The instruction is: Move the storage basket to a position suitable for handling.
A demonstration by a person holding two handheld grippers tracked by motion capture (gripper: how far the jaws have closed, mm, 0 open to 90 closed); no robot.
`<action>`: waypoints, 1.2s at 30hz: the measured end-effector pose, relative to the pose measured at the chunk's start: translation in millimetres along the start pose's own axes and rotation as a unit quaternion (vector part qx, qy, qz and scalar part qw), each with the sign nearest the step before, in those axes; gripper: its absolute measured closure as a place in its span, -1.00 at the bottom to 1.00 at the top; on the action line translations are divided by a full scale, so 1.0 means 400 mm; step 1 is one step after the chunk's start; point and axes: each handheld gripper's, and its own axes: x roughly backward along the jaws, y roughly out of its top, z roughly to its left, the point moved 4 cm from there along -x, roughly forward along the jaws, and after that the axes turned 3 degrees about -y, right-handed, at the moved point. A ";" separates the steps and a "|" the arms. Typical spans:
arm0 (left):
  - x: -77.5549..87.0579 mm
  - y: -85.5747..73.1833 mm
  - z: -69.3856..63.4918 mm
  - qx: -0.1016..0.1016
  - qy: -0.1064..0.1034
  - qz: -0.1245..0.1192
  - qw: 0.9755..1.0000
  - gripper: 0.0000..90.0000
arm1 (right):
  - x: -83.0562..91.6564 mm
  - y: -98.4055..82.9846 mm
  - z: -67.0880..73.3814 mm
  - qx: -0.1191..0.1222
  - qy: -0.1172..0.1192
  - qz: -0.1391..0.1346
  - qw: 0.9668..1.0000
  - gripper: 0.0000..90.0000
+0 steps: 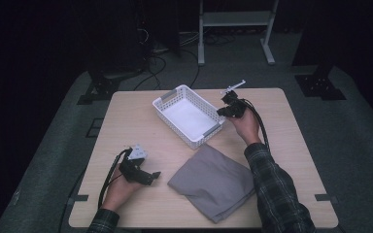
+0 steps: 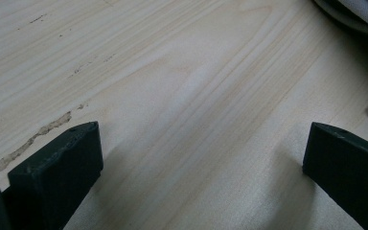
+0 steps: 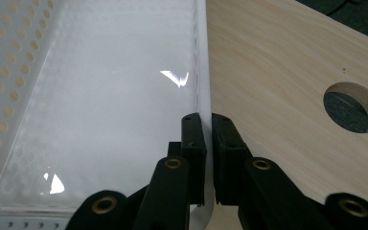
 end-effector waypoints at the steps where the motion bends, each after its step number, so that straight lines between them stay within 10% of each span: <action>1: 0.000 0.000 0.000 0.000 0.000 0.000 1.000 -1.00 | 0.001 0.000 -0.001 -0.003 0.001 0.001 1.000 0.87; 36: 0.000 0.000 0.000 -0.001 0.000 0.001 1.000 -1.00 | 0.159 -0.109 -0.140 -0.026 -0.030 0.015 0.999 0.88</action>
